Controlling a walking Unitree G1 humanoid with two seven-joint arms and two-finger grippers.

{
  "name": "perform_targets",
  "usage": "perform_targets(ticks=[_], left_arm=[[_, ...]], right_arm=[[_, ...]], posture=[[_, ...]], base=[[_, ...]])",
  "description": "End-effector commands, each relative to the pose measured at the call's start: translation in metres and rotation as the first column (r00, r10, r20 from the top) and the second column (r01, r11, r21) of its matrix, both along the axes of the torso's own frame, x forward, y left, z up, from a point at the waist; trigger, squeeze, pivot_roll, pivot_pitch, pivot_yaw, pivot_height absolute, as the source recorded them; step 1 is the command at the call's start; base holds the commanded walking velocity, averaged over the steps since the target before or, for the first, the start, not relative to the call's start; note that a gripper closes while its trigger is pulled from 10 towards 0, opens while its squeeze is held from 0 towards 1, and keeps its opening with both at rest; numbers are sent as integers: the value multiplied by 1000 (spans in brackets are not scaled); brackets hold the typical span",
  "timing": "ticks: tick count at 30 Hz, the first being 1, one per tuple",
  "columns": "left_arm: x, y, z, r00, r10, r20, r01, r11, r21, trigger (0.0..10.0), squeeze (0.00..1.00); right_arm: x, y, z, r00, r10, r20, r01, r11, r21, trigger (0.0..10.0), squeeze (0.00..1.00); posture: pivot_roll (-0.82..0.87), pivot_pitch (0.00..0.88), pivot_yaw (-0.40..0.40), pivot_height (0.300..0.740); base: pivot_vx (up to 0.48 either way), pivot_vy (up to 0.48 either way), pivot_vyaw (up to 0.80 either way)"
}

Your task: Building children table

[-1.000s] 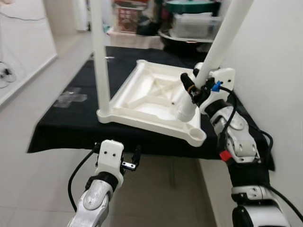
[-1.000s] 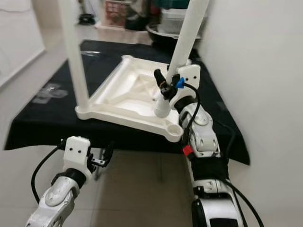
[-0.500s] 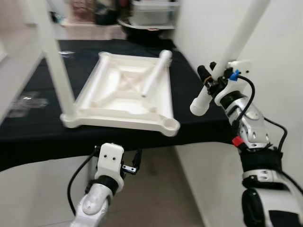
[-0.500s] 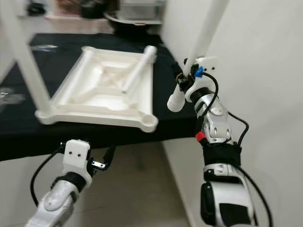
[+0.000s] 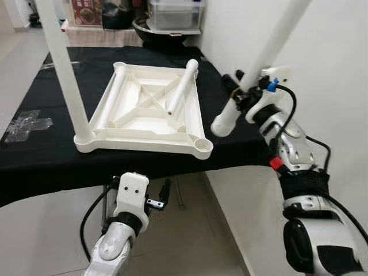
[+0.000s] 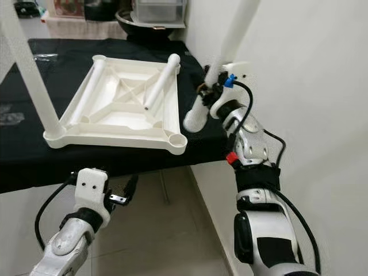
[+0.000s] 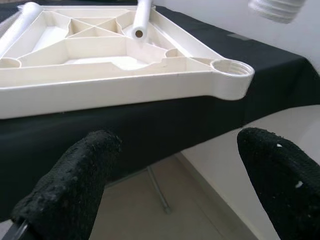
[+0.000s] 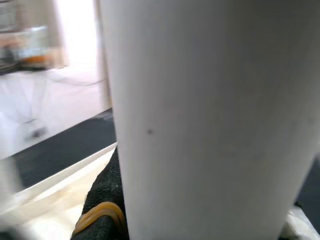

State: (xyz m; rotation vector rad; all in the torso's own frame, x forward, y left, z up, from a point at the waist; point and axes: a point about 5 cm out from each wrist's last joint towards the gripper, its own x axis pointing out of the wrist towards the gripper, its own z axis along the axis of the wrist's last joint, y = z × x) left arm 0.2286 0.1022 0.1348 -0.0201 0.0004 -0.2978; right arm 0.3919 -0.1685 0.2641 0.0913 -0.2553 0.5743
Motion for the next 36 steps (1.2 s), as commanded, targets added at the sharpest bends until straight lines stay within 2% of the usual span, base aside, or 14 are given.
perform_targets(ticks=[1,2,5,6,9,15,19,23,27,36], left_arm=[[-5,-4,4,999,-45,3,46,999,-20,10000,0],[-5,-4,4,999,-45,3,46,999,-20,10000,0],[-12,-9,11,997,-77,10,77,996,-41,10000,0],[-12,-9,11,997,-77,10,77,996,-41,10000,0],[-19,-12,12,996,-87,1,87,995,-47,10000,0],[-26,-11,17,995,-95,-2,95,994,-46,10000,0],[-34,-12,21,994,-107,-12,107,993,-45,10000,0],[-37,-11,21,993,-115,-18,114,993,-32,10000,0],[-41,-9,20,993,-108,-38,107,994,-32,10000,0],[-42,-7,20,993,-100,-56,100,995,-17,10000,0]], right_arm=[[1,1,3,995,98,-15,-99,995,-14,10000,0],[1,1,3,995,98,-15,-99,995,-14,10000,0],[2,6,12,957,290,-32,-292,952,-89,10000,0],[2,6,12,957,290,-32,-292,952,-89,10000,0],[0,10,18,901,432,-30,-432,892,-134,10000,0],[3,17,24,900,434,-26,-432,884,-179,10000,0],[9,27,26,923,384,-22,-379,896,-231,10000,0],[10,29,25,921,388,-37,-385,893,-234,10000,0],[10,29,26,926,377,-23,-368,887,-278,10000,0],[17,27,30,970,240,24,-226,939,-261,10000,0]], posture=[[98,77,-92,740],[98,77,-92,740],[105,123,-88,740],[105,123,-88,740],[118,162,-88,740],[134,200,-87,740],[150,234,-84,740],[154,244,-79,740],[158,251,-78,740],[161,241,-73,740]], base=[[0,0,0],[0,0,0],[0,0,0],[0,0,0],[0,0,0],[0,0,0],[0,0,0],[0,0,0],[0,0,0],[0,0,0]])
